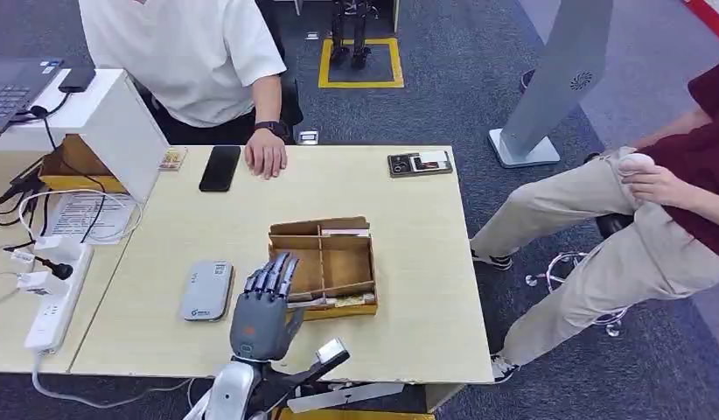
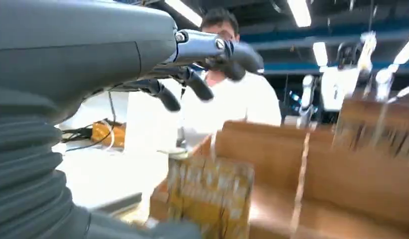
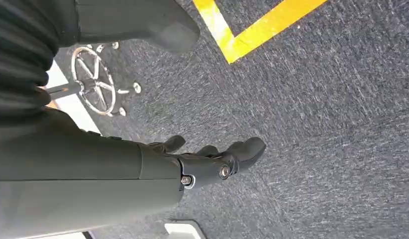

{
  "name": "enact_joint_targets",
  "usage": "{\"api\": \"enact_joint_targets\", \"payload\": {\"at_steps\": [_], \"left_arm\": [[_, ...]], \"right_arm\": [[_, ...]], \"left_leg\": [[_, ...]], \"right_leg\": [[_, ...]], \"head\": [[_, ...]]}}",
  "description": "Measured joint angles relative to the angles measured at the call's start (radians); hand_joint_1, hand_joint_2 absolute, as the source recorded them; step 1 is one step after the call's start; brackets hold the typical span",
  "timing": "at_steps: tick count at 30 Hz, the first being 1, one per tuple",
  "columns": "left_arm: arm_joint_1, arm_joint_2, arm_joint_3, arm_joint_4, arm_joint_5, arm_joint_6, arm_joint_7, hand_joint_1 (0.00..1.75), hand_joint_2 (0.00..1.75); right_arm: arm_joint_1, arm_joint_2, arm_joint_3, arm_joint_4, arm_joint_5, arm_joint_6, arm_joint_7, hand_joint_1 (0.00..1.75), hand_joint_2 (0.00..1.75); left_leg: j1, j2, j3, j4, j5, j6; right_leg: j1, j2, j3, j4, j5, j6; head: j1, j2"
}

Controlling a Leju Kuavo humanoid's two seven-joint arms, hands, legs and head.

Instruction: Pass the card to the sensor for recognition and then transmit it.

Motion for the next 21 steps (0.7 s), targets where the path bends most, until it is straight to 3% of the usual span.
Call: {"api": "enact_joint_targets", "payload": {"at_steps": [2, 4, 5, 6, 10, 11, 12, 13, 21], "left_arm": [[0.002, -0.005, 0.007, -0.019, 0.0, 0.0, -0.011, 0.09, 1.75], [0.012, -0.009, 0.016, -0.045, 0.001, 0.0, -0.024, 0.49, 1.75], [0.016, -0.013, 0.022, -0.066, 0.002, 0.0, -0.032, 1.01, 1.75], [0.018, -0.016, 0.029, -0.076, 0.003, 0.0, -0.04, 1.73, 1.75], [0.028, -0.029, 0.053, -0.109, 0.01, 0.0, -0.082, 1.75, 1.75], [0.029, -0.034, 0.063, -0.118, 0.014, 0.0, -0.094, 1.57, 1.75], [0.03, -0.038, 0.068, -0.124, 0.014, 0.0, -0.101, 0.94, 1.75], [0.031, -0.04, 0.073, -0.127, 0.012, 0.0, -0.104, 0.0, 1.75], [0.031, -0.04, 0.084, -0.128, 0.001, 0.0, -0.089, 0.0, 1.75]], "right_arm": [[0.0, 0.0, 0.0, 0.0, 0.0, -0.001, 0.0, 0.0, 1.75], [0.0, 0.0, 0.0, 0.0, 0.0, -0.001, 0.0, 0.0, 1.75], [0.0, 0.0, 0.0, 0.0, 0.0, -0.002, 0.0, 0.0, 1.75], [0.0, 0.0, 0.0, 0.0, 0.0, -0.002, -0.001, 0.0, 1.75], [-0.001, 0.0, 0.0, 0.001, -0.001, -0.002, -0.001, 0.0, 1.75], [-0.001, 0.0, -0.001, 0.001, -0.001, -0.003, -0.001, 0.0, 1.75], [-0.001, 0.0, -0.001, 0.001, -0.001, -0.003, -0.001, 0.0, 1.75], [-0.001, 0.0, -0.001, 0.001, -0.001, -0.003, -0.002, 0.0, 1.75], [-0.002, 0.0, -0.001, 0.001, 0.0, -0.002, -0.003, 0.0, 1.75]], "left_leg": [[0.0, 0.0, 0.0, 0.0, 0.0, 0.0], [0.0, 0.0, 0.0, 0.0, 0.0, 0.0], [0.0, 0.0, 0.0, 0.0, 0.0, 0.0], [0.0, 0.0, 0.0, 0.0, 0.0, 0.0], [0.0, 0.0, 0.0, 0.0, 0.0, 0.0], [0.0, 0.0, 0.0, 0.0, 0.0, 0.0], [0.0, 0.0, 0.0, 0.0, 0.0, 0.0], [0.0, 0.0, 0.0, 0.0, 0.0, 0.0], [0.0, 0.0, 0.0, 0.0, 0.0, 0.0]], "right_leg": [[0.0, 0.0, 0.0, 0.0, 0.0, 0.0], [0.0, 0.0, 0.0, 0.0, 0.0, 0.0], [0.0, 0.0, 0.0, 0.0, 0.0, 0.0], [0.0, 0.0, 0.0, 0.0, 0.0, 0.0], [0.0, 0.0, 0.0, 0.0, 0.0, 0.0], [0.0, 0.0, 0.0, 0.0, 0.0, 0.0], [0.0, 0.0, 0.0, 0.0, 0.0, 0.0], [0.0, 0.0, 0.0, 0.0, 0.0, 0.0], [0.0, 0.0, 0.0, 0.0, 0.0, 0.0]], "head": [[0.0, 0.0], [0.0, 0.0], [0.0, 0.0], [0.0, 0.0], [0.0, 0.0], [0.0, 0.0], [0.0, 0.0], [0.0, 0.0], [0.0, 0.0]]}}
